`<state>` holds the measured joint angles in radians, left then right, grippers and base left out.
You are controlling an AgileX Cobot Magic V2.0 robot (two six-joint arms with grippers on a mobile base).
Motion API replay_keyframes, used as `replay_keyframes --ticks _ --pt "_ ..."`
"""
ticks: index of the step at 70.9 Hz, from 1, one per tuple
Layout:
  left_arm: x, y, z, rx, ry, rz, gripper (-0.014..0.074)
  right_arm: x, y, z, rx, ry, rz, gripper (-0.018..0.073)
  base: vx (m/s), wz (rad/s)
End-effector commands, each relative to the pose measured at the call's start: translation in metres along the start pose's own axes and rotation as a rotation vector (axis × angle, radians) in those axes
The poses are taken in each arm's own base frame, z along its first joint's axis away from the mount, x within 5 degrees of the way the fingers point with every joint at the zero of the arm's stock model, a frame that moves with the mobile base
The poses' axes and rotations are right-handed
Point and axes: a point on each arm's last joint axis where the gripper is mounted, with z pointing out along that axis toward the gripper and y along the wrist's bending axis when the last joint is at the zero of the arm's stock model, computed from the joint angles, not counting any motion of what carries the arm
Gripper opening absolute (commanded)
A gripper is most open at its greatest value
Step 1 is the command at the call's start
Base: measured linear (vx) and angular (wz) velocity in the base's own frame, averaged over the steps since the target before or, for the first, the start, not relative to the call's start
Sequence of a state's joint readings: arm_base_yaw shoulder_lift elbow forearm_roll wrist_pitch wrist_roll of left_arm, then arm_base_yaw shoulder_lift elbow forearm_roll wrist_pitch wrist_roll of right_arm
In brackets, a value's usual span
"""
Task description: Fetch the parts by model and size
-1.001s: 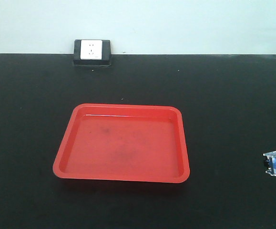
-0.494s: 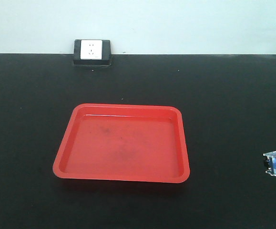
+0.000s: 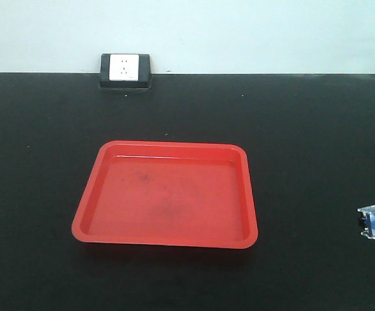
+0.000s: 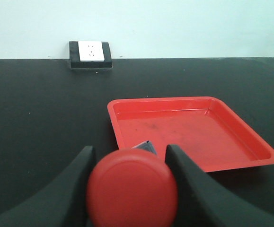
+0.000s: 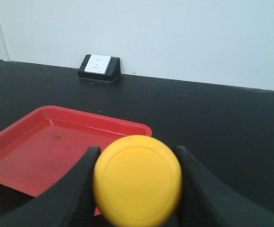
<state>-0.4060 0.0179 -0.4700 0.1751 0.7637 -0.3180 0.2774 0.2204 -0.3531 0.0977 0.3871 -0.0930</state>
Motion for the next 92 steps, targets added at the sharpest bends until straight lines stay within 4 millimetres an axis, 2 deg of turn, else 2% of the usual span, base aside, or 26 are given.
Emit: replay_keyframes --ticks 1,12,26,44,63,79,92 --pt "-0.015 -0.004 -0.003 0.035 -0.102 -0.004 -0.0006 -0.016 -0.001 -0.002 0.010 -0.101 -0.002 -0.0010 0.00 0.00" --pt "-0.020 -0.005 0.000 0.047 -0.120 -0.071 -0.0003 -0.016 -0.001 -0.002 0.010 -0.101 -0.002 -0.0010 0.00 0.00" --pt "-0.044 -0.013 0.026 0.029 -0.036 -0.054 0.0004 -0.016 -0.001 -0.002 0.010 -0.101 -0.002 -0.0010 0.00 0.00" --pt "-0.088 -0.031 0.089 0.013 0.106 0.007 0.0004 -0.016 -0.001 -0.002 0.010 -0.101 -0.002 -0.0010 0.00 0.00" --pt "-0.117 -0.047 0.163 0.000 0.239 0.085 0.0014 -0.016 -0.001 -0.002 0.010 -0.101 -0.002 -0.0010 0.00 0.00" --pt "-0.125 -0.060 0.222 0.038 0.330 0.113 0.0027 -0.016 -0.001 -0.002 0.010 -0.101 -0.002 -0.0010 0.00 0.00" --pt "-0.111 -0.068 0.262 0.059 0.447 0.163 0.0036 -0.016 -0.001 -0.002 0.010 -0.101 -0.002 -0.0010 0.00 0.00"
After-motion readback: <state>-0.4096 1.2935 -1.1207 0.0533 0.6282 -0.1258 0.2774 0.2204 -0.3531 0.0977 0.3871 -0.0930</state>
